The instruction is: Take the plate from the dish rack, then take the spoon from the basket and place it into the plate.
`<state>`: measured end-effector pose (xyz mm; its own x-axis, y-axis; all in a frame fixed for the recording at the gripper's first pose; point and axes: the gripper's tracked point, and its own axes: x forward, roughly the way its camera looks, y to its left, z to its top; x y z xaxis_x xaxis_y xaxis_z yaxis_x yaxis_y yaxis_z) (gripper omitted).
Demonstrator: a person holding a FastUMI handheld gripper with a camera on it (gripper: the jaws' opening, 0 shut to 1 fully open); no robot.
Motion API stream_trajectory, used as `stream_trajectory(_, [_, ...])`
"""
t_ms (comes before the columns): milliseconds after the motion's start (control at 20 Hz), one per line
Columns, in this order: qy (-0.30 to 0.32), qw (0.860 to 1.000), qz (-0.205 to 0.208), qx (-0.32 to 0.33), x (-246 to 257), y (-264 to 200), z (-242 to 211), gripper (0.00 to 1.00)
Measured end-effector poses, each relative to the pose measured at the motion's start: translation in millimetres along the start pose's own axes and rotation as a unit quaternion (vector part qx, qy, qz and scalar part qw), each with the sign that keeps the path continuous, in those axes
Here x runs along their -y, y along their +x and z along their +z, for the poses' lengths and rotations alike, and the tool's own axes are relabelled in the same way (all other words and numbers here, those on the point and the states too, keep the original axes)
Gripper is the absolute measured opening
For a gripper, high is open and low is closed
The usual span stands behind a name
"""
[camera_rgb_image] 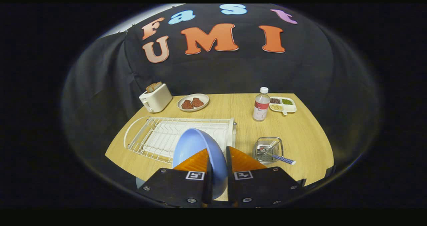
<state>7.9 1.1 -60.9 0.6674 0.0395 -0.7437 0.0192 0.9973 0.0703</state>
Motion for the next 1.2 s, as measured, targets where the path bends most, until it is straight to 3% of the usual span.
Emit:
stream_trajectory(550, [0.05,0.996,0.063,-0.044,0.3,4.5,-92.1,0.17])
stream_trajectory(1200, [0.164,0.979,0.083,-0.087,9.7,38.7,-167.2,0.18])
